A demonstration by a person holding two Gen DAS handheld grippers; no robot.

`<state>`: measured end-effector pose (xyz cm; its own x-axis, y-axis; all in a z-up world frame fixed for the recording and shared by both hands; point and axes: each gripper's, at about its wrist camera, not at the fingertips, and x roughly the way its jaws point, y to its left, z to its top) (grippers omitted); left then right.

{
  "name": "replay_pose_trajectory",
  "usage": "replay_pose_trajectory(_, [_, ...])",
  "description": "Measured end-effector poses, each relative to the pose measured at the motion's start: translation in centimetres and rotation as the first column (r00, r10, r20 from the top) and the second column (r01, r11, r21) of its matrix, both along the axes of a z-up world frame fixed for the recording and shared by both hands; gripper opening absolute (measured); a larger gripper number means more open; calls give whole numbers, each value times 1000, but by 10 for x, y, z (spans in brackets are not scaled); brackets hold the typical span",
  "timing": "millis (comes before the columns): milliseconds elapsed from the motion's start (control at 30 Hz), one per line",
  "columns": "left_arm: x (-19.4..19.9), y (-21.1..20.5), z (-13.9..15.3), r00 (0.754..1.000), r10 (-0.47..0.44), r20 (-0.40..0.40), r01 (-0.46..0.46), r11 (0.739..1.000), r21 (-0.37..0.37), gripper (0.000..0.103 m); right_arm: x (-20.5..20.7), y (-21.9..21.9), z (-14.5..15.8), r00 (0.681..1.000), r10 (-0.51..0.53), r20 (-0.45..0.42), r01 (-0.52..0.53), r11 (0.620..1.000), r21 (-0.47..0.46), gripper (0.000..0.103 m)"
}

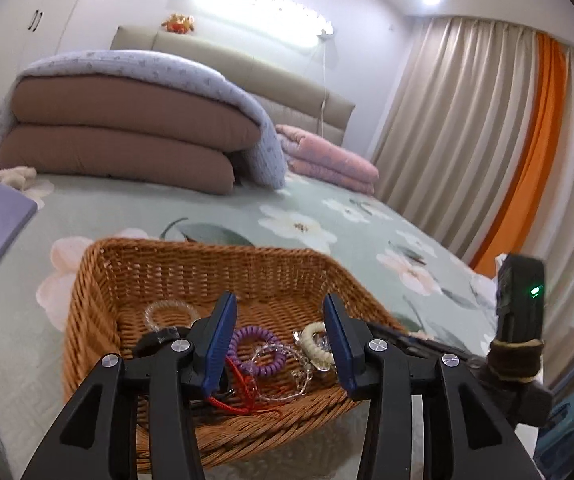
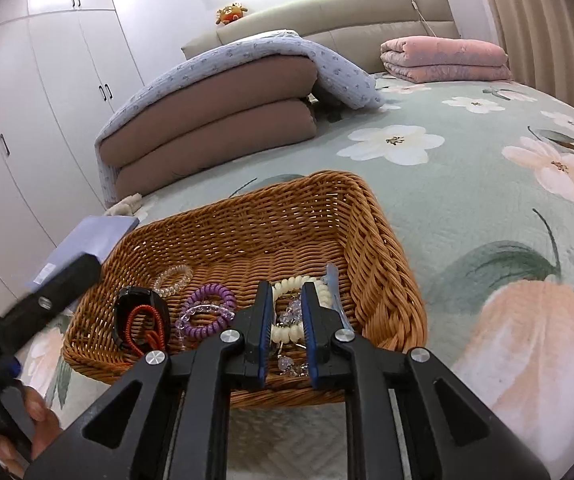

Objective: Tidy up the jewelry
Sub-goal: 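Carry the crystal bracelet and hair tie into the basket and open both tools, then move both tools back to the silver ring and hoop earring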

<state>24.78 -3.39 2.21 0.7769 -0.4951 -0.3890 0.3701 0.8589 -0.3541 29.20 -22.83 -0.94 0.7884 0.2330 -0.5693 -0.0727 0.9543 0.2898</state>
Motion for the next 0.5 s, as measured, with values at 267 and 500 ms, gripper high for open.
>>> replay_pose_trajectory(267, [-10,11,5,1000,14,28,-14,1000,-24,46,-21,3,12,997,8,73,-6,1000,-17,17])
replay_pose_trajectory(500, [-55,9,14,999,-39,24,39,999,14,46,-67,-1,31,992,24,127,-26,999,20,17])
